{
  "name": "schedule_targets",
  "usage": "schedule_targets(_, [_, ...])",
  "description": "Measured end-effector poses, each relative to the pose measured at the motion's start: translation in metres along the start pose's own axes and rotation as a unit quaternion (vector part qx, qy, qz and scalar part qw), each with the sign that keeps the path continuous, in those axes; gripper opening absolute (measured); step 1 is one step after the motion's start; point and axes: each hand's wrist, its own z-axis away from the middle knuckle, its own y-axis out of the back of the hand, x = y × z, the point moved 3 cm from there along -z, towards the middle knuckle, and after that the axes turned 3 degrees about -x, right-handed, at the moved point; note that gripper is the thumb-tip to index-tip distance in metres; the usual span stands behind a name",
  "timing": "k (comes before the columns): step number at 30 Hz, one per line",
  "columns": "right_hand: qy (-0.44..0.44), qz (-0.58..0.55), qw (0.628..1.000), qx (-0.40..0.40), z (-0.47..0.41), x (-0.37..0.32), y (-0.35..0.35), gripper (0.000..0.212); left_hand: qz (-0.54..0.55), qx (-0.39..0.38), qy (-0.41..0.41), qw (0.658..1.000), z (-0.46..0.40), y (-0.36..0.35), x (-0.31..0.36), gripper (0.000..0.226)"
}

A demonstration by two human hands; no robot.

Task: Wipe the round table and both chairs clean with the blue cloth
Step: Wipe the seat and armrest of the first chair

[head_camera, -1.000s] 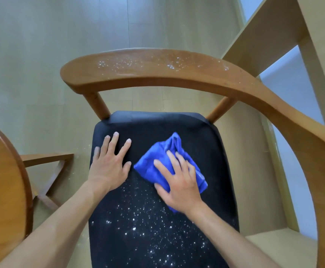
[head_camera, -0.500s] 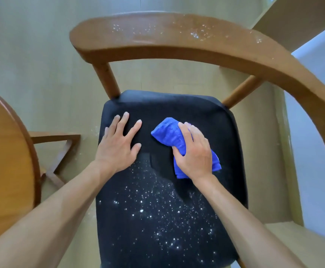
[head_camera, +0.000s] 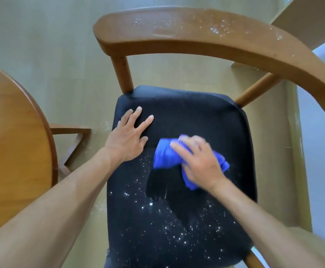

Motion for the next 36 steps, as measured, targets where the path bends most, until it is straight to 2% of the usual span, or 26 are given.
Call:
schedule_targets(3, [-0.171, 0.004, 0.985, 0.019, -0.047, 0.027, 0.002, 0.054, 0.007, 0.006, -0.003, 1.000, -0.001, -0.003, -0.004, 0.061])
schedule_targets(5, [-0.234, 0.002, 0.972, 0.034, -0.057, 0.021, -0.001, 0.055, 0.020, 0.016, -0.002, 1.000, -0.001, -0.003, -0.007, 0.059])
schedule_targets(6, [-0.237, 0.005, 0.971, 0.041, -0.055, 0.012, -0.003, 0.054, 0.024, 0.022, -0.002, 0.999, -0.001, -0.002, -0.006, 0.059])
schedule_targets(9, [-0.147, -0.007, 0.988, 0.048, -0.023, -0.040, -0.014, 0.051, 0.027, 0.020, -0.003, 0.999, -0.003, 0.002, -0.005, 0.066])
schedule_targets(12, [-0.011, -0.086, 0.996, -0.018, 0.048, -0.116, -0.031, 0.046, 0.028, 0.001, -0.004, 1.000, -0.001, 0.012, -0.009, 0.072])
schedule_targets(14, [0.084, -0.093, 0.990, -0.064, 0.091, -0.147, -0.035, 0.046, 0.022, -0.012, -0.014, 1.000, -0.001, 0.016, -0.009, 0.073])
schedule_targets(16, [0.157, -0.086, 0.980, -0.087, 0.102, -0.147, -0.035, 0.047, 0.036, -0.023, -0.017, 0.999, -0.001, 0.018, -0.009, 0.074])
schedule_targets(18, [0.175, -0.077, 0.979, -0.077, 0.081, -0.129, -0.030, 0.048, 0.068, -0.026, -0.012, 0.997, -0.002, 0.019, -0.008, 0.077])
schedule_targets(20, [0.120, -0.045, 0.992, -0.024, 0.035, -0.102, -0.024, 0.048, 0.092, -0.020, -0.007, 0.995, -0.003, 0.019, -0.010, 0.080])
schedule_targets(22, [-0.001, -0.001, 1.000, 0.022, -0.023, -0.067, -0.018, 0.050, 0.110, -0.003, -0.011, 0.994, -0.005, 0.022, -0.011, 0.080])
schedule_targets(24, [-0.145, 0.022, 0.988, 0.038, -0.070, -0.038, -0.012, 0.055, 0.141, 0.034, -0.026, 0.989, -0.008, 0.029, -0.011, 0.070])
schedule_targets(26, [-0.206, 0.022, 0.977, 0.046, -0.081, -0.035, -0.012, 0.057, 0.153, 0.059, -0.038, 0.986, -0.012, 0.035, -0.013, 0.058])
schedule_targets(28, [-0.165, 0.013, 0.985, 0.052, -0.056, -0.060, -0.018, 0.055, 0.146, 0.051, -0.025, 0.988, -0.015, 0.035, -0.017, 0.063])
schedule_targets(30, [-0.074, -0.041, 0.996, 0.018, -0.004, -0.100, -0.024, 0.050, 0.146, 0.036, -0.015, 0.989, -0.014, 0.032, -0.018, 0.069])
schedule_targets(32, [0.029, -0.085, 0.994, -0.065, 0.057, -0.138, -0.031, 0.043, 0.141, 0.026, -0.015, 0.990, -0.011, 0.027, -0.016, 0.067])
schedule_targets(34, [0.123, -0.048, 0.974, -0.184, 0.102, -0.159, -0.035, 0.046, 0.137, 0.019, -0.009, 0.990, -0.010, 0.024, -0.014, 0.058])
schedule_targets(36, [0.206, -0.035, 0.952, -0.222, 0.111, -0.158, -0.034, 0.036, 0.148, 0.014, 0.000, 0.989, -0.011, 0.025, -0.014, 0.048])
